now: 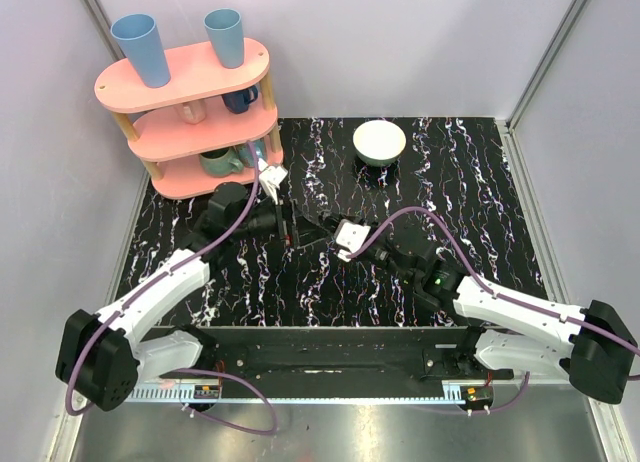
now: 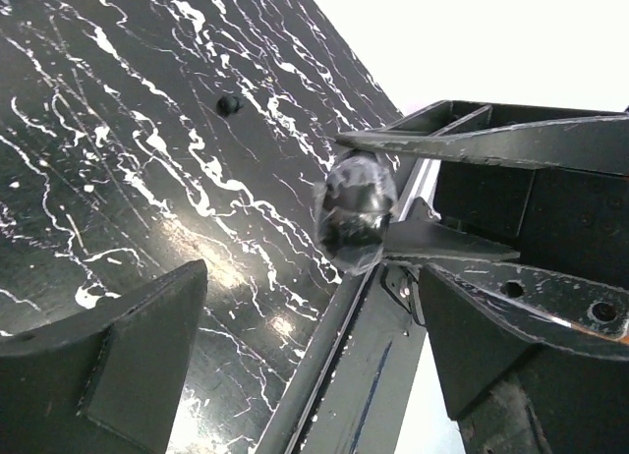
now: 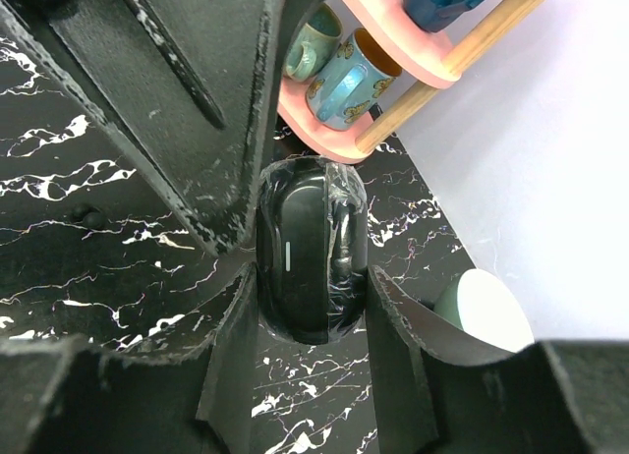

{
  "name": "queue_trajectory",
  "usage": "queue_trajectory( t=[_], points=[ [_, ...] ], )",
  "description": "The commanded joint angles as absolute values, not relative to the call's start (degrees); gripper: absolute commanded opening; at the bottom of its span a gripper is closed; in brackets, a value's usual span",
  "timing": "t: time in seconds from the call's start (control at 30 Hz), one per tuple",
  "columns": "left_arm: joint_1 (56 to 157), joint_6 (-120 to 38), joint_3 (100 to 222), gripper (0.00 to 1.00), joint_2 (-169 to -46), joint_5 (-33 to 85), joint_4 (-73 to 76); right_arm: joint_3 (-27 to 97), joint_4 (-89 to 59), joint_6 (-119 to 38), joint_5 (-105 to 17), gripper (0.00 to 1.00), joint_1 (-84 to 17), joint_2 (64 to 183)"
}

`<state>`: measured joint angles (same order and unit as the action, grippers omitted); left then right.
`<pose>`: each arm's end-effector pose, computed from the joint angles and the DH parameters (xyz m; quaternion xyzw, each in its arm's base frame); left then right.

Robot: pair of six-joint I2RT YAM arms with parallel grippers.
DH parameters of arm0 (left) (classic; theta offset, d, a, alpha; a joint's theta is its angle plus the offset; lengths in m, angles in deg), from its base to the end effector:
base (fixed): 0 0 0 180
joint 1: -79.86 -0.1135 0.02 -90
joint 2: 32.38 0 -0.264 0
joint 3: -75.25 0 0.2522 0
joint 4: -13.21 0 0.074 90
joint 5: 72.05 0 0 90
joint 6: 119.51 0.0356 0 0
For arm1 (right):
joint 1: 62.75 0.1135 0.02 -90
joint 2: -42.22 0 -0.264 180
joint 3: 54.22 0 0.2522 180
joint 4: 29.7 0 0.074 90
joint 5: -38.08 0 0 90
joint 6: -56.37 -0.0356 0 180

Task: Insert the wireless bluetooth earbuds into the charging case
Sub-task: Pass from the right arm to the left

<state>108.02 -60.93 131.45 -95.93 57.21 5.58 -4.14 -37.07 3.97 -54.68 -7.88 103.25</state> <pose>0.2103 -0.1382 0.2913 0.1832 0.7527 -0.5162 0.3653 0.1447 0.2027 0.2897 -0.5148 0.5159 0.0854 0.6794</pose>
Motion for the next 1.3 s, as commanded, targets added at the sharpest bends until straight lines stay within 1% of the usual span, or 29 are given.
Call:
queue_trajectory(
  t=[0.0, 0.17, 0.2, 0.3, 0.33, 0.43, 0.57, 0.77, 1.0, 1.07, 1.17, 1.27],
  points=[
    [109.65, -62.38, 134.89, 0.92, -96.98, 56.79, 13.33, -3.89, -38.36, 3.63, -53.15, 0.02, -7.29, 102.07],
    [110.44, -63.35, 134.89, 0.88, -98.21, 57.50, 15.54, -3.98, -38.44, 3.19, -52.53, 0.02, -7.21, 101.54],
    [110.53, -63.43, 134.98, 0.84, -98.73, 57.50, 15.80, -3.98, -38.44, 3.02, -52.27, 0.02, -7.21, 101.46],
    [110.88, -63.61, 135.33, 0.79, -99.53, 57.50, 16.33, -4.16, -38.53, 2.84, -52.09, 0.02, -7.12, 101.02],
    [111.06, -63.61, 135.42, 0.75, -99.79, 57.58, 16.42, -4.33, -38.62, 2.84, -52.18, 0.01, -7.21, 100.75],
    [111.50, -63.44, 135.68, 0.68, -100.58, 57.76, 16.77, -4.24, -38.27, 2.58, -52.09, 0.02, -7.21, 100.49],
    [111.77, -64.05, 135.77, 0.63, -101.02, 58.20, 18.43, -3.72, -37.21, 2.75, -52.09, 0.01, -7.21, 100.40],
    [111.94, -64.14, 135.86, 0.63, -101.38, 57.85, 18.96, -3.19, -36.33, 2.67, -50.51, 0.01, -7.29, 101.19],
    [112.38, -64.05, 135.59, 0.59, -101.64, 58.29, 18.96, -3.54, -37.47, 1.79, -50.77, 0.01, -7.21, 101.10],
    [112.55, -64.14, 135.42, 0.60, -101.64, 58.20, 18.96, -3.54, -37.74, 1.79, -51.12, 0.01, -7.21, 101.28],
    [112.56, -64.14, 135.15, 0.63, -101.29, 57.85, 18.70, -3.80, -38.62, 1.79, -51.56, 0.01, -7.21, 101.45],
    [112.64, -63.88, 134.98, 0.62, -101.11, 57.58, 18.35, -3.80, -39.06, 1.70, -51.65, 0.01, -7.21, 101.54]
  ],
)
